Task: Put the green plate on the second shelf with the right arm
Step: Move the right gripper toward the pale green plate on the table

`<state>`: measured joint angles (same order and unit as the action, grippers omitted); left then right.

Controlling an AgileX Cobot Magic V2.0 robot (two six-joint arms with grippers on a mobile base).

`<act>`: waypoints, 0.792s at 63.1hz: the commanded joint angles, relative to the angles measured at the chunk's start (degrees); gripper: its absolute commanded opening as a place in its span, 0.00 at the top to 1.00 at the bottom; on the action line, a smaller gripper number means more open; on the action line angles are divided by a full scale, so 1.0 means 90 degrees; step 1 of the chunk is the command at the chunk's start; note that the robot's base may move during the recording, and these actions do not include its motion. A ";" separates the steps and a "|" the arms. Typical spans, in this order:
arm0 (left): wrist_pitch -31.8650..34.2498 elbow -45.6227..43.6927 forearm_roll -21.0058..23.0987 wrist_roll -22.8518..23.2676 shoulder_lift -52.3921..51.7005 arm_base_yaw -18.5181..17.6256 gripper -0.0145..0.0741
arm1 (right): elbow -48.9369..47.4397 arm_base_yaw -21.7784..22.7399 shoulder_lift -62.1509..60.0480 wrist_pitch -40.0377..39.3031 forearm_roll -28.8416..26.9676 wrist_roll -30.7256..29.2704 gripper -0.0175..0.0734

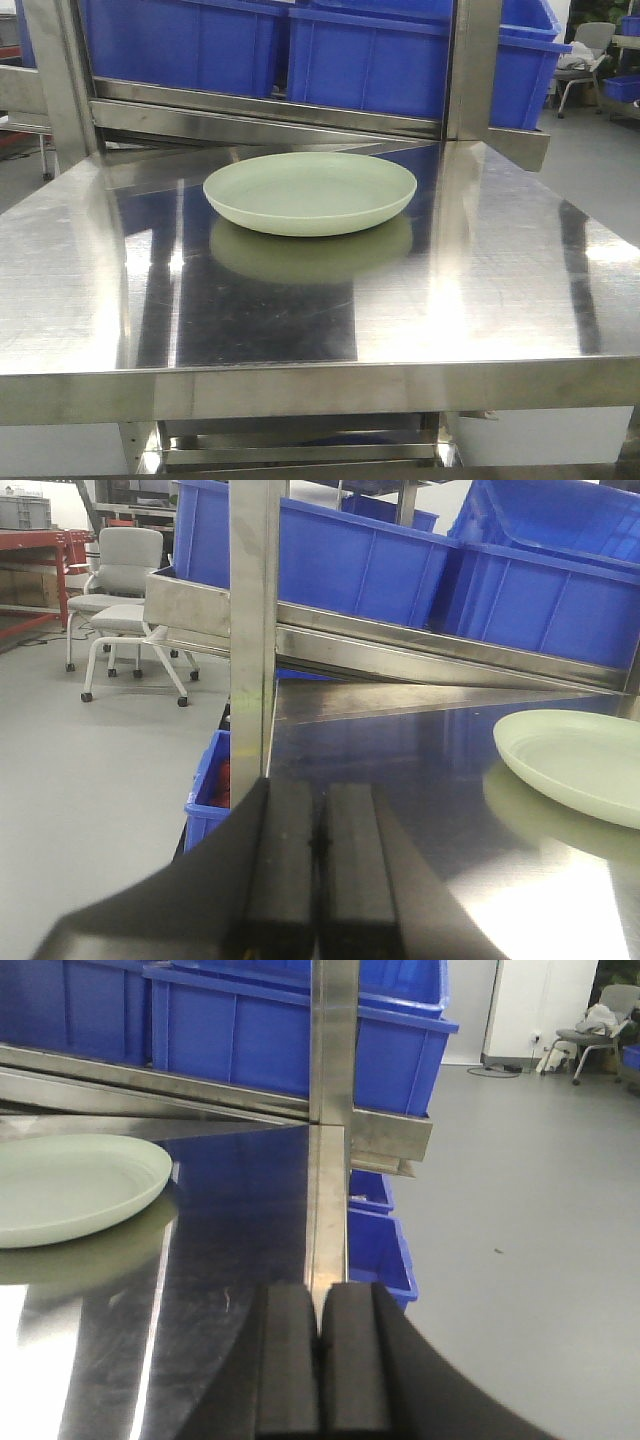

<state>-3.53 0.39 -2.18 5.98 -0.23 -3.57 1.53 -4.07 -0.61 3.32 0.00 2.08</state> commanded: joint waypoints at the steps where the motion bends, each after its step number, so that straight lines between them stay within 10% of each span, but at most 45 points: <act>1: 0.0522 0.0260 0.0018 0.0028 -0.0110 -0.0014 0.69 | -0.0111 -0.0012 -0.0119 -0.0737 0.0075 -0.0027 0.78; 32: 0.0522 0.0260 0.0018 0.0028 -0.0110 -0.0014 0.69 | -0.0310 -0.0012 -0.0118 -0.2285 -0.0663 0.0780 0.78; 50: 0.0522 0.0260 0.0018 0.0028 -0.0110 -0.0014 0.69 | -0.2370 -0.0012 0.1442 0.0151 -0.0197 0.0780 0.78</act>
<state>-3.53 0.39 -2.18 5.98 -0.23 -3.57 -13.79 -4.07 5.97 3.10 -2.47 8.89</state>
